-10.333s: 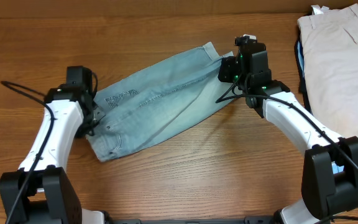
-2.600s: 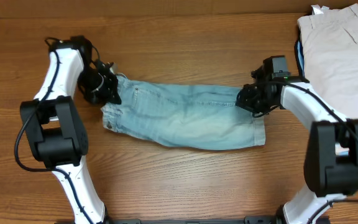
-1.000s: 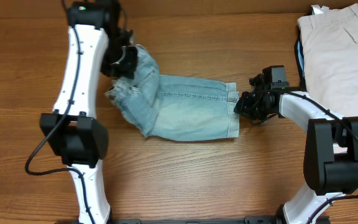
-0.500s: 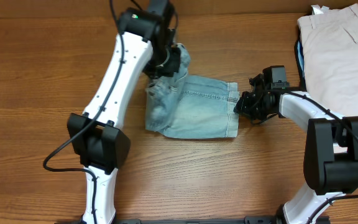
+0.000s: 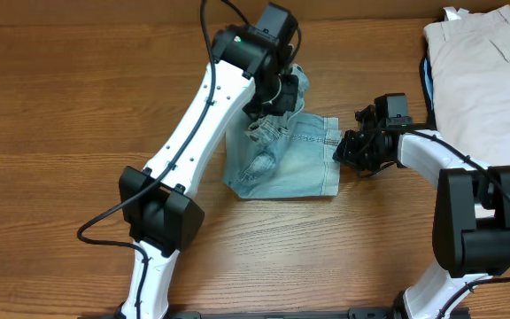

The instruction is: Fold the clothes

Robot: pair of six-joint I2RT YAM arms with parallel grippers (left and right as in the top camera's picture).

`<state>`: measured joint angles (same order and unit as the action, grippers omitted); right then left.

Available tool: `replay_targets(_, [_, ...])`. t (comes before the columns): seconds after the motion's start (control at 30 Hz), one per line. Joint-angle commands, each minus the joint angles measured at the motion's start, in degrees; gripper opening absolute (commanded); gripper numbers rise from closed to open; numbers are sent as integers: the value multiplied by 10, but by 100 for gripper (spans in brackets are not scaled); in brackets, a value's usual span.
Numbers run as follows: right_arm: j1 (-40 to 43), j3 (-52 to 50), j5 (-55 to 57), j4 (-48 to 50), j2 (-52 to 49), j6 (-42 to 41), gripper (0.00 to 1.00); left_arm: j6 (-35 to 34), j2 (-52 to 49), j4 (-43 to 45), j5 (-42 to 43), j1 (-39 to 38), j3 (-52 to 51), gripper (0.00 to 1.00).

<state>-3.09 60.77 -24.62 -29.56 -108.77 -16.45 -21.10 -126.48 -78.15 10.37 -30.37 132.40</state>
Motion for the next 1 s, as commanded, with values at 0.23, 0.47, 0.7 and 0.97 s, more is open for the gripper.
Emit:
replay_targets(0.23, [3, 5, 9, -25, -27, 4, 70, -12, 2, 3, -13, -7, 16, 100])
replay_targets(0.47, [47, 43, -10, -106, 23, 2, 94, -6, 6, -16, -108, -4, 32, 100])
replay_targets(0.7, [67, 50, -70, -127, 41, 33, 96, 15, 7, -104, -188, 30, 131, 100])
replay_targets(0.97, [55, 111, -115, -159, 82, 107, 96, 33, 7, -148, -196, 109, 173, 100])
